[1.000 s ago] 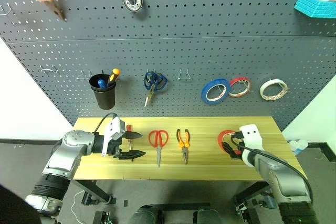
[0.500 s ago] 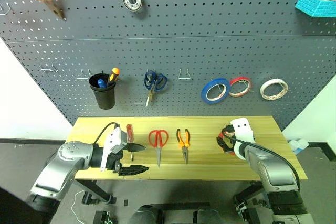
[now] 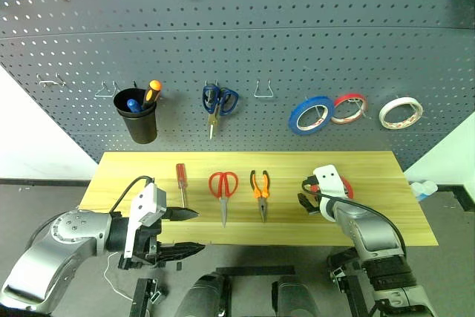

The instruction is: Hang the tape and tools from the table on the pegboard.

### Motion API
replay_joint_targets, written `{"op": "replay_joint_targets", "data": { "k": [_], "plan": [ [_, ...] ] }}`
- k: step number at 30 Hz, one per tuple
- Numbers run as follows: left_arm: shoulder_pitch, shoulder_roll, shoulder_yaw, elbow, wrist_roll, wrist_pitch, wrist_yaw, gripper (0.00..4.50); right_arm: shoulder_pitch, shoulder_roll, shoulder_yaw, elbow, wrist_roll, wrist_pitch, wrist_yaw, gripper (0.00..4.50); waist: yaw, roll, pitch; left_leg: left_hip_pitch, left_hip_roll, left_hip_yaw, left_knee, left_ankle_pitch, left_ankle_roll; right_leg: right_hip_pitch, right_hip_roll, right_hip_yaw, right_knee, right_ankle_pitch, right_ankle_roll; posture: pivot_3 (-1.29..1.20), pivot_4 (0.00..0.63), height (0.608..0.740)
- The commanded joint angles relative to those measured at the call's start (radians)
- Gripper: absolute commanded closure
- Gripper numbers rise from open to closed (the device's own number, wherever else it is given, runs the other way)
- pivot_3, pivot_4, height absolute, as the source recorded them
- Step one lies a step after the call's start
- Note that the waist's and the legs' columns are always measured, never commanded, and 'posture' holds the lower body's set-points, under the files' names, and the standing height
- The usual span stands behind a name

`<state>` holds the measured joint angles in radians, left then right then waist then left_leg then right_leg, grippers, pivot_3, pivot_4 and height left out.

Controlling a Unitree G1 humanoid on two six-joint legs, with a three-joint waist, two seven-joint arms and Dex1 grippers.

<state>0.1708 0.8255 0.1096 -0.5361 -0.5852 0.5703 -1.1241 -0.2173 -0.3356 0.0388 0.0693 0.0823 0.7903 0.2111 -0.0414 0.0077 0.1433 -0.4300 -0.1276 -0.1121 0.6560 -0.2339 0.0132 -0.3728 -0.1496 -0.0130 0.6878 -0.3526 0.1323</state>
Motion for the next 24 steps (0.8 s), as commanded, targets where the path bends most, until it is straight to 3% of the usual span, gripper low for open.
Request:
{"op": "replay_joint_targets", "data": {
  "k": [1,10,24],
  "plan": [
    [0.037,0.018,0.045,-0.075,-0.049,0.027,0.023,0.73,-0.035,0.011,0.012,0.021,-0.013,-0.027,0.01,0.0,0.0,-0.001,0.008,0.0,0.0,0.0,-0.001,0.0,0.0,0.0,0.0,0.0,-0.001,0.0,0.0,-0.02,0.186,0.68],
    [0.085,0.041,0.098,-0.149,-0.121,0.08,0.06,0.73,-0.07,0.022,-0.012,0.088,-0.026,-0.057,-0.024,0.0,0.006,-0.005,0.039,0.0,0.0,0.001,-0.005,0.0,-0.001,-0.001,0.0,0.0,-0.003,0.0,0.0,0.0,0.209,0.68],
    [0.071,0.05,0.084,-0.148,-0.134,0.08,0.084,0.73,-0.097,0.037,-0.063,0.134,-0.042,-0.054,-0.096,0.0,0.006,-0.005,0.041,0.0,0.0,0.001,-0.008,0.001,-0.001,-0.002,0.0,0.0,-0.005,0.0,0.0,0.0,0.204,0.68]
  ]
}}
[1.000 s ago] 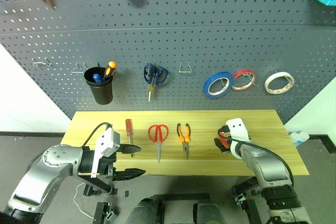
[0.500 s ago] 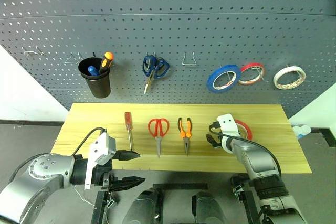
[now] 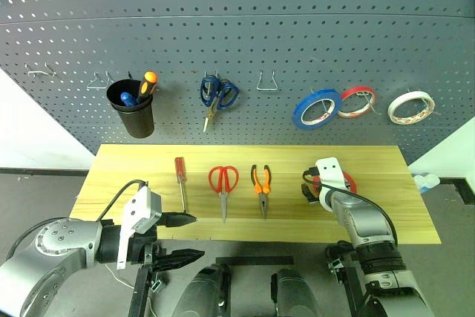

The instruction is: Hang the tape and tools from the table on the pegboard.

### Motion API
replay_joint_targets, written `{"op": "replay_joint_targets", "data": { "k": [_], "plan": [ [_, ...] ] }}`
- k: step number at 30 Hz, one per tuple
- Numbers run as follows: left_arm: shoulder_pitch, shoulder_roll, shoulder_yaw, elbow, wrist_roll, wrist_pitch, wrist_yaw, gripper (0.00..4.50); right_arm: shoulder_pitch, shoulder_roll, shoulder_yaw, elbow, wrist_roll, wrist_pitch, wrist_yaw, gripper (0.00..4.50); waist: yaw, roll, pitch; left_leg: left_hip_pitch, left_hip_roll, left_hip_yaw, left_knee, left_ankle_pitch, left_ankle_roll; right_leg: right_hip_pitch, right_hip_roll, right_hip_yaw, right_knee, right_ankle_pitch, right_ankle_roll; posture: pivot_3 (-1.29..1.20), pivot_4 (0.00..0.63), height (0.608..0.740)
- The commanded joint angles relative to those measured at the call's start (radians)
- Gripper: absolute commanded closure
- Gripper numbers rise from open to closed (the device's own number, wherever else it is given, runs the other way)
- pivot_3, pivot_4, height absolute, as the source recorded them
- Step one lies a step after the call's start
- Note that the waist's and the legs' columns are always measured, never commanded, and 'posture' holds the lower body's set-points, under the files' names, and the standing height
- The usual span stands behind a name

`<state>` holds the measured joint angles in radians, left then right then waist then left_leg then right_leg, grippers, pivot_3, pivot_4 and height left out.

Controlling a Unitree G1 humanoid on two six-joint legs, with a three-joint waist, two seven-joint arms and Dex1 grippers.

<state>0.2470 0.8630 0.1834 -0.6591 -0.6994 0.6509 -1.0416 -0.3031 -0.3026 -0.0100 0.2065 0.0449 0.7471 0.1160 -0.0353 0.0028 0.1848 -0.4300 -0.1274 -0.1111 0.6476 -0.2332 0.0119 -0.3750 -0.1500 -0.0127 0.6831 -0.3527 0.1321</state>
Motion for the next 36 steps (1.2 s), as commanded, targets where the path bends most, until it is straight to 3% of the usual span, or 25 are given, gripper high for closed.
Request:
{"op": "replay_joint_targets", "data": {
  "k": [1,24,29,36],
  "plan": [
    [-0.007,0.013,0.01,-0.025,-0.02,0.0,0.002,0.73,-0.012,0.003,-0.014,-0.002,-0.004,-0.007,0.002,0.0,0.0,0.0,0.0,0.0,0.0,0.0,0.0,0.0,0.0,0.0,0.0,0.0,0.0,0.0,0.0,0.0,0.204,0.68],
    [-0.073,0.019,0.038,-0.137,-0.127,0.054,0.112,0.73,-0.062,0.012,-0.029,0.016,0.021,0.185,0.041,0.0,0.0,-0.004,0.018,-0.013,0.0,0.0,0.0,0.002,-0.002,-0.013,0.0,0.0,0.001,0.002,0.003,0.0,0.233,0.68],
    [-0.091,0.03,0.041,-0.141,-0.143,0.063,0.128,0.7,-0.067,0.016,-0.023,0.002,0.017,0.195,0.043,1.22,-0.001,-0.004,0.02,-0.013,0.0,0.0,0.0,0.002,-0.002,-0.014,0.0,0.0,0.001,0.002,0.003,0.0,0.233,0.68],
    [-0.11,0.028,0.034,-0.137,-0.148,0.062,0.143,0.7,-0.078,0.016,-0.018,-0.016,0.017,0.196,0.051,3.65,-0.001,-0.004,0.021,-0.013,0.0,0.0,0.0,0.002,-0.002,-0.014,0.0,0.0,0.001,0.002,0.003,0.0,0.224,0.68]
  ]
}}
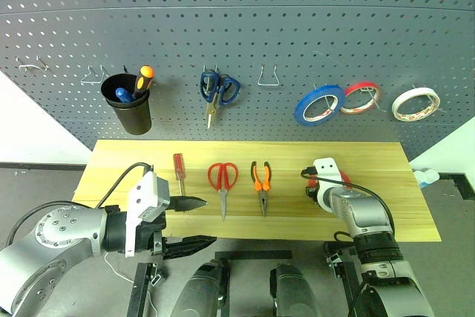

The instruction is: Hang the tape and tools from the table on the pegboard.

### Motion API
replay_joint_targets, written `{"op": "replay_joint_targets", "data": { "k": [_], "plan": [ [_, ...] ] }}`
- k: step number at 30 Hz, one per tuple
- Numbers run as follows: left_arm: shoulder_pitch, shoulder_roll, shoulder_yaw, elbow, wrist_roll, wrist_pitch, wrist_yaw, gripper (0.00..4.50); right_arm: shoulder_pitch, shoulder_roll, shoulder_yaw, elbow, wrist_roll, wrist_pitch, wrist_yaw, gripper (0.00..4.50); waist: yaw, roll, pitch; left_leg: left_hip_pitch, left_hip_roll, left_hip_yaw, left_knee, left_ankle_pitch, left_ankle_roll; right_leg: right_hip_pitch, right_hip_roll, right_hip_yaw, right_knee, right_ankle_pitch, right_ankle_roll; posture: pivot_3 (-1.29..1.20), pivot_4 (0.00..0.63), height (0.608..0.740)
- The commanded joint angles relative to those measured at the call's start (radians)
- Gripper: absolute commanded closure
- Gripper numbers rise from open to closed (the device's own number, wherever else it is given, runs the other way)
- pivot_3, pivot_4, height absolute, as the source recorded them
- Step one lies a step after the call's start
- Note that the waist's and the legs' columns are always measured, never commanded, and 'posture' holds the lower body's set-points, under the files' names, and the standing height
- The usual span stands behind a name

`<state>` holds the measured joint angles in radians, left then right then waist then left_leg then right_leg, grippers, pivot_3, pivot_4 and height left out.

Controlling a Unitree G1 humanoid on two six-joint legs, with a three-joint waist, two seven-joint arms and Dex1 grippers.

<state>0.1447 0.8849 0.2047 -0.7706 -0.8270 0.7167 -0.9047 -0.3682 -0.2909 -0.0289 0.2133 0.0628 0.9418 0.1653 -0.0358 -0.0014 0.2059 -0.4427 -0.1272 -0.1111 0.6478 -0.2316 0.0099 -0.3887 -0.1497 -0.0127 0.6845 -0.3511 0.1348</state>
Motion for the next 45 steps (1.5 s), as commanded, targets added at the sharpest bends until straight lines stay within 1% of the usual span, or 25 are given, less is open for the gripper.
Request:
{"op": "replay_joint_targets", "data": {
  "k": [1,6,9,14,18,21,26,29,33,39,42,45],
  "plan": [
    [-0.01,0.005,0.009,-0.023,-0.018,-0.007,0.008,0.7,-0.016,0.004,0.001,-0.019,-0.001,-0.003,0.002,3.82,0.0,0.0,0.0,0.0,0.0,0.0,0.0,0.0,0.0,0.0,0.0,0.0,0.0,0.0,0.0,0.0,0.221,0.68],
    [-0.029,-0.002,-0.015,0.002,0.007,-0.026,0.009,0.7,-0.032,0.004,-0.001,0.002,-0.009,-0.03,-0.008,3.82,0.0,0.0,0.0,0.0,0.0,0.0,0.0,0.0,-0.001,0.0,0.0,0.0,0.0,0.0,0.0,0.0,0.196,0.68],
    [-0.051,-0.012,-0.034,0.023,0.025,-0.042,0.009,0.7,-0.035,-0.004,-0.003,-0.02,-0.003,-0.021,0.002,3.82,0.0,0.0,0.0,0.0,0.0,0.0,0.0,0.002,-0.003,-0.001,0.0,0.0,0.001,0.0,0.0,0.0,0.173,0.68],
    [-0.09,-0.027,-0.068,0.061,0.064,-0.075,0.003,0.7,-0.015,-0.033,0.007,-0.107,0.004,0.006,0.037,3.82,0.002,0.0,-0.001,0.0,0.0,0.0,0.0,0.005,-0.008,-0.001,0.001,0.0,0.002,0.0,0.001,-0.01,0.137,0.68],
    [-0.13,-0.044,-0.107,0.108,0.106,-0.111,-0.01,0.7,0.016,-0.056,0.0,-0.207,0.021,0.076,0.066,3.82,0.011,0.001,-0.011,0.0,-0.001,0.0,0.0,0.005,-0.009,-0.001,0.001,0.0,0.003,0.001,0.001,-0.02,0.094,0.68],
    [-0.176,-0.065,-0.148,0.158,0.148,-0.147,-0.027,0.7,0.043,-0.07,-0.014,-0.265,0.035,0.103,0.08,3.82,0.02,0.001,-0.029,-0.001,-0.001,0.001,0.0,0.006,-0.01,-0.002,0.001,0.0,0.004,0.001,0.001,-0.04,0.05,0.68],
    [-0.266,-0.102,-0.203,0.257,0.21,-0.21,-0.063,0.7,0.098,-0.105,-0.042,-0.345,0.047,0.109,0.093,3.82,0.023,0.001,-0.076,0.0,-0.001,0.001,0.0,0.006,-0.011,-0.001,0.003,0.0,0.004,0.001,0.001,-0.07,0.0,0.68],
    [-0.323,-0.129,-0.23,0.322,0.242,-0.249,-0.089,0.7,0.15,-0.146,-0.068,-0.404,0.058,0.095,0.119,3.82,0.023,0.0,-0.1,0.001,-0.001,0.001,0.001,0.006,-0.011,-0.001,0.003,0.0,0.005,0.001,0.001,-0.09,0.0,0.68],
    [-0.381,-0.157,-0.257,0.405,0.282,-0.3,-0.126,0.7,0.249,-0.206,-0.127,-0.497,0.097,0.073,0.183,3.82,0.015,0.001,-0.119,0.001,-0.001,0.001,0.002,0.007,-0.011,-0.001,0.003,0.001,0.006,0.001,0.001,-0.12,0.0,0.68],
    [-0.438,-0.193,-0.282,0.488,0.32,-0.352,-0.17,0.7,0.355,-0.282,-0.188,-0.578,0.145,0.059,0.26,3.82,-0.014,0.001,-0.134,0.001,-0.001,0.001,0.004,0.006,-0.009,0.0,0.001,0.001,0.007,0.001,0.001,-0.15,0.0,0.68],
    [-0.461,-0.208,-0.284,0.516,0.331,-0.366,-0.185,0.7,0.386,-0.313,-0.211,-0.606,0.167,0.023,0.301,3.82,-0.034,0.002,-0.14,0.001,-0.001,0.001,0.005,0.004,-0.005,0.001,0.001,0.001,0.008,0.001,0.001,-0.16,0.0,0.68],
    [-0.474,-0.217,-0.279,0.532,0.332,-0.375,-0.197,0.7,0.412,-0.331,-0.241,-0.628,0.19,-0.048,0.343,3.82,-0.04,0.002,-0.142,0.001,-0.001,0.001,0.008,0.004,-0.005,0.001,0.001,0.001,0.011,0.001,0.001,-0.16,0.0,0.68]
  ]
}}
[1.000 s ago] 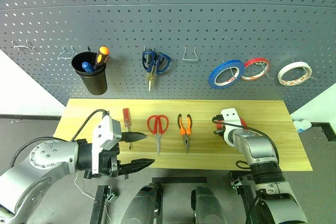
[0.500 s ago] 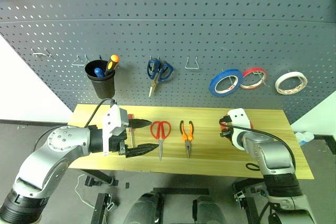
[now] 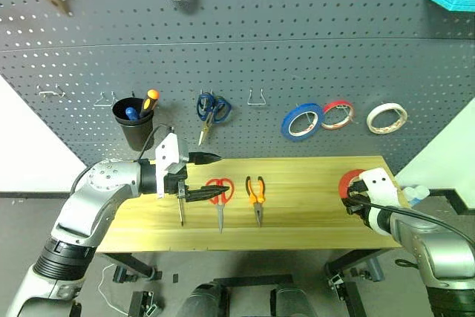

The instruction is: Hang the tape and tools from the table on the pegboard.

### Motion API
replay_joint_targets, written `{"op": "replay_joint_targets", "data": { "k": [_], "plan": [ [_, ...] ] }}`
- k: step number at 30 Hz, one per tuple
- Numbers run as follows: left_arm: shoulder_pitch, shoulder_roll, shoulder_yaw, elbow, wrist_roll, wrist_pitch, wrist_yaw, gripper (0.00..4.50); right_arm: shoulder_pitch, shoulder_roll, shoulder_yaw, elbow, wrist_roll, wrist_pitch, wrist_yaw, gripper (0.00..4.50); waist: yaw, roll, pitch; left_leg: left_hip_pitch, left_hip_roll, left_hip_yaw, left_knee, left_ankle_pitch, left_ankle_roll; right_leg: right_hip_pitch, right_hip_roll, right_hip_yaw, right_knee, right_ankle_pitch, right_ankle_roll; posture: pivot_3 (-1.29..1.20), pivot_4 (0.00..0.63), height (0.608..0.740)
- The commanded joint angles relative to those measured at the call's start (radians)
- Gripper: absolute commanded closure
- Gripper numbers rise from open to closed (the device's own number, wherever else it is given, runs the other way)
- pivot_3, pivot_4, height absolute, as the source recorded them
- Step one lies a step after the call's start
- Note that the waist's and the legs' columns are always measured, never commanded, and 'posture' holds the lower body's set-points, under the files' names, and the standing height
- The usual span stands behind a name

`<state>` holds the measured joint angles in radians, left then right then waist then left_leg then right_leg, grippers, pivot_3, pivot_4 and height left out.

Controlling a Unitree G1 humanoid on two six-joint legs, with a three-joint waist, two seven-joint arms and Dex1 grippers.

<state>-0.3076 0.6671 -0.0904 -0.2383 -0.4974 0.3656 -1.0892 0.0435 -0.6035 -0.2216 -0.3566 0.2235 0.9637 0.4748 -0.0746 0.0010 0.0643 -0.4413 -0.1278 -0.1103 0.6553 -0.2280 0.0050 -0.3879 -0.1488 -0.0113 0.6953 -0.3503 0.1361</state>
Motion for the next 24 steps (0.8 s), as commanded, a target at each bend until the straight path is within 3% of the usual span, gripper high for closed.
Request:
{"op": "replay_joint_targets", "data": {
  "k": [1,16,24],
  "plan": [
    [-0.025,-0.002,0.019,0.004,0.002,-0.027,-0.014,0.7,0.008,-0.023,-0.066,-0.065,0.041,-0.091,0.049,3.82,0.0,0.0,0.0,0.0,0.0,0.0,0.001,0.0,0.0,0.0,0.0,0.0,0.001,0.0,0.0,-0.16,0.0,0.68],
    [-0.049,-0.079,0.1,-0.003,-0.063,-0.026,0.016,0.7,-0.091,0.01,-0.184,-0.004,0.124,-0.352,0.069,3.82,0.003,0.002,-0.004,0.0,0.0,-0.001,0.011,-0.001,0.002,0.002,0.0,0.0,0.006,0.001,-0.001,-0.15,0.0,0.68],
    [-0.043,-0.092,0.103,-0.014,-0.063,-0.026,0.031,0.7,-0.222,0.048,-0.133,0.139,0.093,-0.486,0.016,3.82,0.001,0.002,-0.007,0.0,0.0,0.0,0.012,0.0,0.002,0.002,0.0,0.0,0.007,0.001,-0.001,-0.14,0.0,0.68]
  ]
}}
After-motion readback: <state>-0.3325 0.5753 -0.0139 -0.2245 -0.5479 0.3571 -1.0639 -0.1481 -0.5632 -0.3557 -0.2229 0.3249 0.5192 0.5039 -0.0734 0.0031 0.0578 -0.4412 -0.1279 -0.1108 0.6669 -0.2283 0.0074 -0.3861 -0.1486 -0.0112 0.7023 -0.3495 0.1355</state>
